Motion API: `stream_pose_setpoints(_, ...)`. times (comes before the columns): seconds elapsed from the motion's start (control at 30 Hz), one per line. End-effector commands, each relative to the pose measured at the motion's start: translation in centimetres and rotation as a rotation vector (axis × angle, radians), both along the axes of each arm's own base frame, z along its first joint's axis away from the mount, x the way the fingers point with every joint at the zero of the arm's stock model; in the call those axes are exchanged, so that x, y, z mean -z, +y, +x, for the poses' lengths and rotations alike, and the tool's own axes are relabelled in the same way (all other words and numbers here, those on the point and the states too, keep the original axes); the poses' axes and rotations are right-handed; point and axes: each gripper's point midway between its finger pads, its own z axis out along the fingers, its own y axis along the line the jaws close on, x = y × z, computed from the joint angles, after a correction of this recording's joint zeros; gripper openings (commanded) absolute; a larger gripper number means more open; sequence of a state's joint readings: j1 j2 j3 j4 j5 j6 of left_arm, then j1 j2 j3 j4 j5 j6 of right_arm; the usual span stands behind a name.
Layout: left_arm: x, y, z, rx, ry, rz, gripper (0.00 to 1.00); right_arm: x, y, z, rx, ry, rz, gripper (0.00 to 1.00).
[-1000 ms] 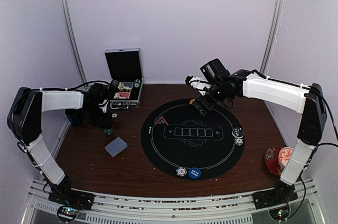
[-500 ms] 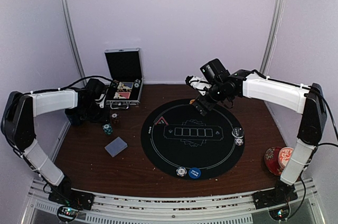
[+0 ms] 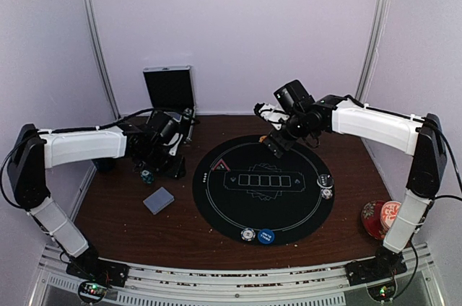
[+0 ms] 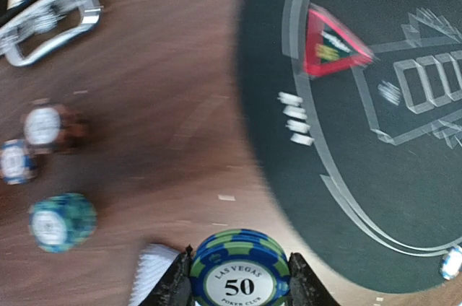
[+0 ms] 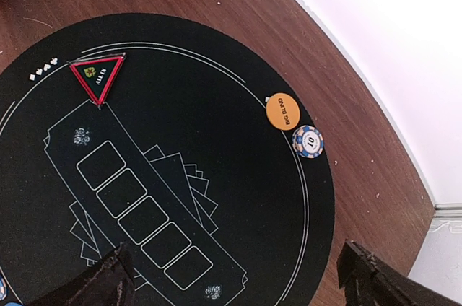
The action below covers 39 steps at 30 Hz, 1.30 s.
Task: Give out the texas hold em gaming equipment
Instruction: Pick up the pile of poker chips from the pile of poker chips, then place the poker chips pile at the small blind area.
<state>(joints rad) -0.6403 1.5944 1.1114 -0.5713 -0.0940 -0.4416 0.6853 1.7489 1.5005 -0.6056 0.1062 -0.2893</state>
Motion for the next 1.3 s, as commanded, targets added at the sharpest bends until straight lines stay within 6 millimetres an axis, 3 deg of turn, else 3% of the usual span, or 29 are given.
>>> stream_pose_setpoints(0.0, 0.4, -4.9, -1.1, 0.043, -0.010, -0.041, 0.28, -0.8, -1.2, 0.9, 0.032, -0.030, 0.015, 1.00)
stream_pose_setpoints(0.27, 4.0, -12.8, -5.8, 0.205, 0.041, 0.002, 0.28, -2.0, -2.8, 1.6, 0.063, -0.047, 0.043, 1.00)
stream_pose_setpoints(0.5, 6.2, -16.1, -8.7, 0.280, 0.068, 0.030, 0.28, -1.7, -2.8, 1.7, 0.066, -0.043, 0.040, 1.00)
stream_pose_setpoints(0.73, 6.9, -17.5, -10.9, 0.330, 0.071, 0.049, 0.28, -2.0, -2.8, 1.6, 0.064, -0.047, 0.044, 1.00)
stream_pose_setpoints(1.27, 7.6, -17.4, -14.7, 0.400, 0.078, 0.075, 0.27, -1.7, -2.9, 1.7, 0.068, -0.045, 0.033, 1.00)
